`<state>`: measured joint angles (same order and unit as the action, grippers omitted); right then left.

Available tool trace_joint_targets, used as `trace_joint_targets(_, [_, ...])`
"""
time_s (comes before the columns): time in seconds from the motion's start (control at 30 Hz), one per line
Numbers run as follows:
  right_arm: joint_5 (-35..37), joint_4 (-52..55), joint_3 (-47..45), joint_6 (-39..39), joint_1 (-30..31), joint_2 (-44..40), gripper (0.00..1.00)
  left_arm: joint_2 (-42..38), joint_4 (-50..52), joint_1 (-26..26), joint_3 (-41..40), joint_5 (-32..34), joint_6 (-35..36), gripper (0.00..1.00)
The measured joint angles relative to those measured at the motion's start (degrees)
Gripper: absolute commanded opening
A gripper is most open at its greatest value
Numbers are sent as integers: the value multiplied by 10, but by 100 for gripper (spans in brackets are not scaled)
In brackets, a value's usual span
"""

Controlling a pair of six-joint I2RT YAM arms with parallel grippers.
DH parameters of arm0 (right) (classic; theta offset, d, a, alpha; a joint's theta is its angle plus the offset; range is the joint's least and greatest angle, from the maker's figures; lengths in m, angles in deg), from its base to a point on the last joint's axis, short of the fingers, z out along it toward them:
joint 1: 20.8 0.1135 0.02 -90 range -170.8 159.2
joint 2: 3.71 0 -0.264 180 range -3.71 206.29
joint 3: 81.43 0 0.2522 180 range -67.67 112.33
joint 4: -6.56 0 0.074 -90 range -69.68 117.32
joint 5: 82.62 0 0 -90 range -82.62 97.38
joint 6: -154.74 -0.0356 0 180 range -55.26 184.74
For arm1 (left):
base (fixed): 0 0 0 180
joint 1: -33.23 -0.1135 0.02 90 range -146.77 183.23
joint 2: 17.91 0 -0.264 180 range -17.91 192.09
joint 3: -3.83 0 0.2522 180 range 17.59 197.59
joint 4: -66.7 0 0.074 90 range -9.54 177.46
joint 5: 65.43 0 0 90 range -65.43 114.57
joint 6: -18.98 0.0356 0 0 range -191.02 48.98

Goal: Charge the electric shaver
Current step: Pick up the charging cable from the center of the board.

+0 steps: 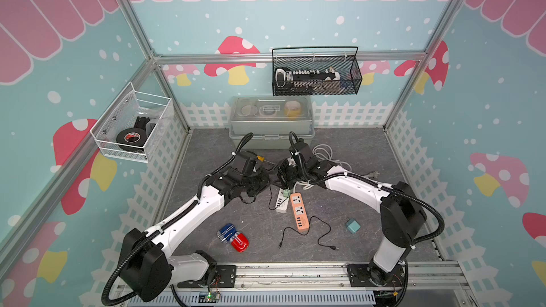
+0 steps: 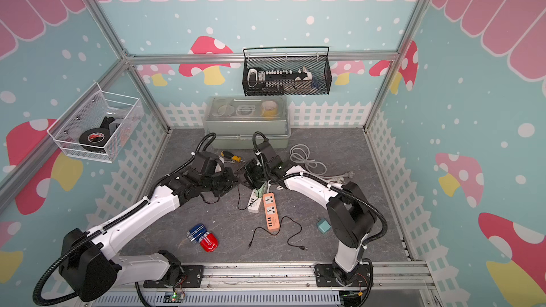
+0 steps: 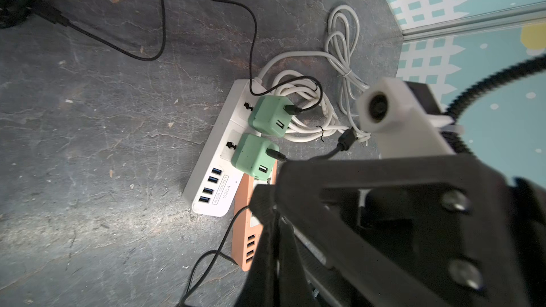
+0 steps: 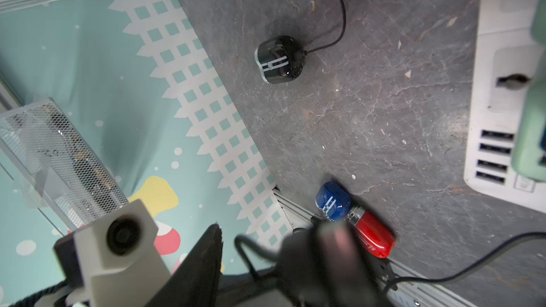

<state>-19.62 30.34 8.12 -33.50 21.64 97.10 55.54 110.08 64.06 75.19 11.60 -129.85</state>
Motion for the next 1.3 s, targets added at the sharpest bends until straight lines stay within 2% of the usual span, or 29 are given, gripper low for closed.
trace_joint_targets(0.13, [3,-14,1,-14,3,11,25,-2,-2,6,0,0,0,0])
trace_joint_targets(0.23, [10,-16,5,-15,0,17,0,-7,-3,7,-1,7,-2,0])
trace_joint_targets(0.3, [7,-25,10,-13,-2,21,0,-10,-3,9,-3,5,-3,0])
trace_joint_targets(0.33, [6,-26,11,-8,-2,21,0,-10,-3,10,-4,5,-3,6])
trace_joint_targets(0.4, [2,-28,13,6,-3,21,0,-13,1,10,-3,4,-2,24])
trace_joint_targets(0.47, [-14,-23,14,39,-11,20,0,-19,13,7,-3,4,1,36])
trace_joint_targets(0.57, [-52,-14,14,106,-28,15,0,-31,29,-13,9,-4,6,45])
trace_joint_targets(0.77, [-152,18,-18,282,-73,-45,0,-46,30,-96,44,-61,5,48])
trace_joint_targets(0.93, [-254,38,-23,395,-82,-76,0,-16,-15,-104,53,-133,-32,55])
trace_joint_targets(1.07, [-324,53,-23,444,-82,-76,0,12,-64,-103,49,-177,-73,56])
trace_joint_targets(1.3, [-391,50,-14,473,-83,-75,0,30,-115,-99,49,-236,-105,52])
